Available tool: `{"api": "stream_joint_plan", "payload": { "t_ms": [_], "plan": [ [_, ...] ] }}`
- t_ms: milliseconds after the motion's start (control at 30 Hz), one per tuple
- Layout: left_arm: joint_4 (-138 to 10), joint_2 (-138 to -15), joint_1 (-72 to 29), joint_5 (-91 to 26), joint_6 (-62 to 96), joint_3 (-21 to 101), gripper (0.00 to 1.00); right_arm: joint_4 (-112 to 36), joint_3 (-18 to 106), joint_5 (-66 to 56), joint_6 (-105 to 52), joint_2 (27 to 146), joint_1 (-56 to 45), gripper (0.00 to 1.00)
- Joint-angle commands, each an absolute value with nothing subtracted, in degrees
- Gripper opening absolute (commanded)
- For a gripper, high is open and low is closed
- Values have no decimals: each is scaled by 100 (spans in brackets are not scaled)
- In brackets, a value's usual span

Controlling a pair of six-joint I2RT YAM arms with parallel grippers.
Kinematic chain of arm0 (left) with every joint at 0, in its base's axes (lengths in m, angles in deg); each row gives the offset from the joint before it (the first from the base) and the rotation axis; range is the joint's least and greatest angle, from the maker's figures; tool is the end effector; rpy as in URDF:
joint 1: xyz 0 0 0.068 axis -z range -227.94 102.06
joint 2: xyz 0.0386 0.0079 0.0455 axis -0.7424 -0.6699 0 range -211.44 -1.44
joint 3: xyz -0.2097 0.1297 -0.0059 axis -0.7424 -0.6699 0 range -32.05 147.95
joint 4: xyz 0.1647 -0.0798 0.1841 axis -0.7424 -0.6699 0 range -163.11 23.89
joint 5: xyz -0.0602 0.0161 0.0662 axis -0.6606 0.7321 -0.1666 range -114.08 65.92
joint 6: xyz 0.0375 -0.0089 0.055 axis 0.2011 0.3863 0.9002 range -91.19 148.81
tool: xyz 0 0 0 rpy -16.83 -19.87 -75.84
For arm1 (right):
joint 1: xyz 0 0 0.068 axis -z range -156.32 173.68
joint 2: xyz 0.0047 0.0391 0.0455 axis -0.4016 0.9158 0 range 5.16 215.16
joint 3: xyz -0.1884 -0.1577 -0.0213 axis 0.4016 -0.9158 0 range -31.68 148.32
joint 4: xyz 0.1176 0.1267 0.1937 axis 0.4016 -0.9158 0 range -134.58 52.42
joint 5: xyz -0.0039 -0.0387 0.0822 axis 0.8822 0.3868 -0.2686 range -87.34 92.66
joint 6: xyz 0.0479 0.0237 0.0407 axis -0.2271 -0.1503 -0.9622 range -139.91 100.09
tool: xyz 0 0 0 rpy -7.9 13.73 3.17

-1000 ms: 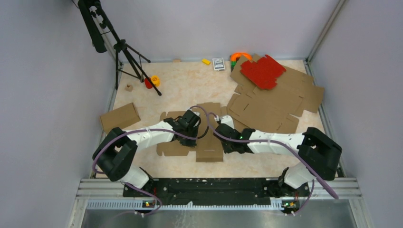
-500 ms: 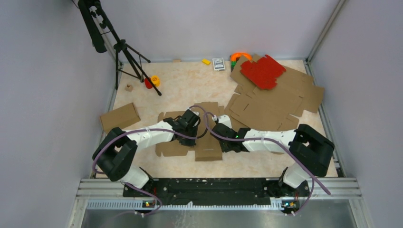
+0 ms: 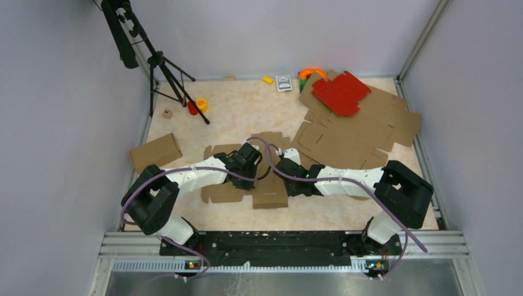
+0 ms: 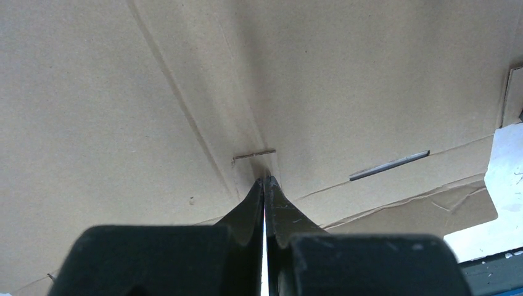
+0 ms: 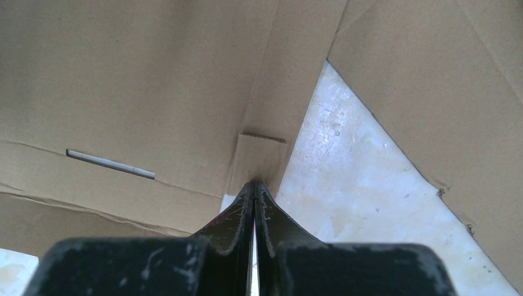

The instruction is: Fold the paper box

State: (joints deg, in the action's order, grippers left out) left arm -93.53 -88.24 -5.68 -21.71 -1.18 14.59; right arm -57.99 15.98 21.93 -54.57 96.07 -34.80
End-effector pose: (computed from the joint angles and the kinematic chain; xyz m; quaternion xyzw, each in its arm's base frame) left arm 0.2087 -0.1865 0.1212 0.1007 0.9756 -0.0981 0.1689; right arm 0.1704 0.2441 0.1157 -0.1609 0.9472 0.0510 0.2728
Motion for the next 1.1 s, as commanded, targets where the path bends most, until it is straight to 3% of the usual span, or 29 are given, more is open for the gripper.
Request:
{"api": "stream_joint_plan", "payload": {
  "t_ms": [0,500,1067],
  "plan": [
    [-9649,-8994,-494,-1846,-89,1409,0,-6106,1185,1471,-5665,10100,-3434,0],
    [-9633,-8998,183,-2302,-544,1666,0,-6532,759,1594,-5900,9264,-3432,0],
    [-9893,-9172,181,-1545,-558,1927,0,-6628,776,1361,-6025,8907,-3500,0]
  ]
}}
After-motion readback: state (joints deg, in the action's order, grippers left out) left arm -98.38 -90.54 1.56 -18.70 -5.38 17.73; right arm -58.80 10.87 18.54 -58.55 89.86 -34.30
